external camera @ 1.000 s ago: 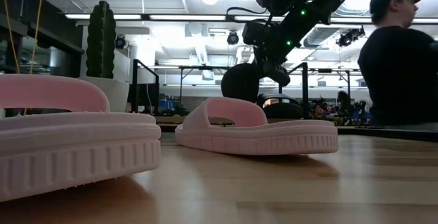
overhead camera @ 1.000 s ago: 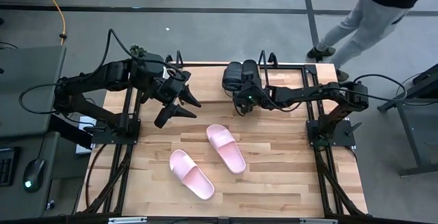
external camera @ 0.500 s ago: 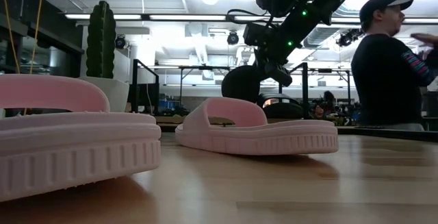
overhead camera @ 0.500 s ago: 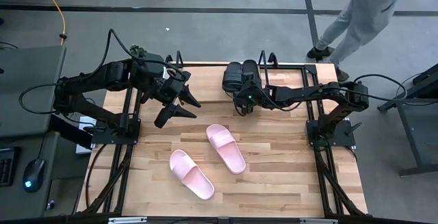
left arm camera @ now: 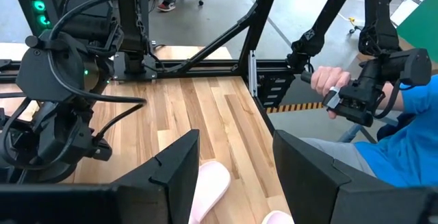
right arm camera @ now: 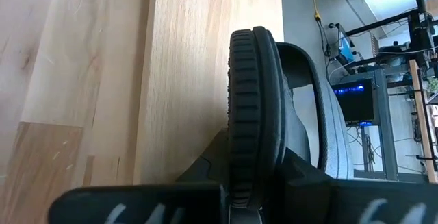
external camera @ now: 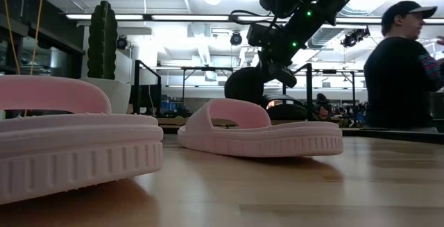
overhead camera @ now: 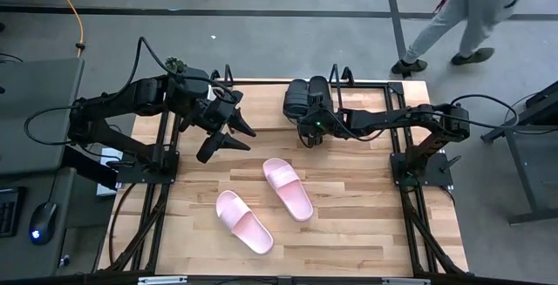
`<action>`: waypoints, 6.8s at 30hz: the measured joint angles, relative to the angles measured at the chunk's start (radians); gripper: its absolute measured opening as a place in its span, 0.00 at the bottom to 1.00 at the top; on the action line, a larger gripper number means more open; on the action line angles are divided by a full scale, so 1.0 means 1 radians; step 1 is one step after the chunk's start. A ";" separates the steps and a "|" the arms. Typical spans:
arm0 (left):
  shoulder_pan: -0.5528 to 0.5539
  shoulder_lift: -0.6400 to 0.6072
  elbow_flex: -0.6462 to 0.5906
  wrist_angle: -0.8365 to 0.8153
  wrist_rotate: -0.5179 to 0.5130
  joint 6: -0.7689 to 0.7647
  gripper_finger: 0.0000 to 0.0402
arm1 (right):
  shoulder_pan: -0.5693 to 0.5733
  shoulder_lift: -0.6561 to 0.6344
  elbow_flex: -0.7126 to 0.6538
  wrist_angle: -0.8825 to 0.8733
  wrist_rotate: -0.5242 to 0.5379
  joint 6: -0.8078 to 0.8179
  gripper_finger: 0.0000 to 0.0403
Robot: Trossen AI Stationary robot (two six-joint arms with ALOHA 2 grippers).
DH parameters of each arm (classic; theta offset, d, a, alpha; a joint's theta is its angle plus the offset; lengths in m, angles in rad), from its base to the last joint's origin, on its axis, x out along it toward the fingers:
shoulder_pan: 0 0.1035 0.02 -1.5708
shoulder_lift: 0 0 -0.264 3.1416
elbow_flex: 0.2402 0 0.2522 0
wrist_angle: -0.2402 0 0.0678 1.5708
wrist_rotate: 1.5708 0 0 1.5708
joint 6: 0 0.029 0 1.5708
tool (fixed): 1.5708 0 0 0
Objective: Pick and place slides into the shelf
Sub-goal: Put the black slides on the shelf, then put the top pink slides on the shelf
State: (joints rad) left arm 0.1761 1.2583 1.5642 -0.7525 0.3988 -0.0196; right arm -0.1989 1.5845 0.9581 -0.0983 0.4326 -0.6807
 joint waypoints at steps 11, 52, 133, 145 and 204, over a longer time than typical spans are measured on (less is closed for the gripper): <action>0.000 0.000 0.000 0.000 0.000 0.000 0.43 | -0.022 0.000 0.001 -0.031 -0.046 0.033 0.10; 0.000 0.000 0.000 0.000 0.000 0.012 0.43 | -0.030 0.001 -0.001 -0.060 -0.109 0.101 0.44; 0.000 0.003 0.000 -0.006 0.000 0.014 0.44 | 0.084 -0.149 0.000 -0.275 -0.335 0.420 0.66; 0.000 0.004 0.000 -0.004 -0.001 0.014 0.43 | 0.084 -0.148 0.000 -0.259 -0.335 0.438 0.66; -0.442 0.212 -0.008 0.105 -0.185 0.042 0.44 | 0.488 -0.148 0.134 -0.348 -0.016 0.435 0.66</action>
State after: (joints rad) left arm -0.2661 1.4700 1.5562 -0.6478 0.2135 0.0227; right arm 0.2893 1.4364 1.0924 -0.4458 0.4165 -0.2458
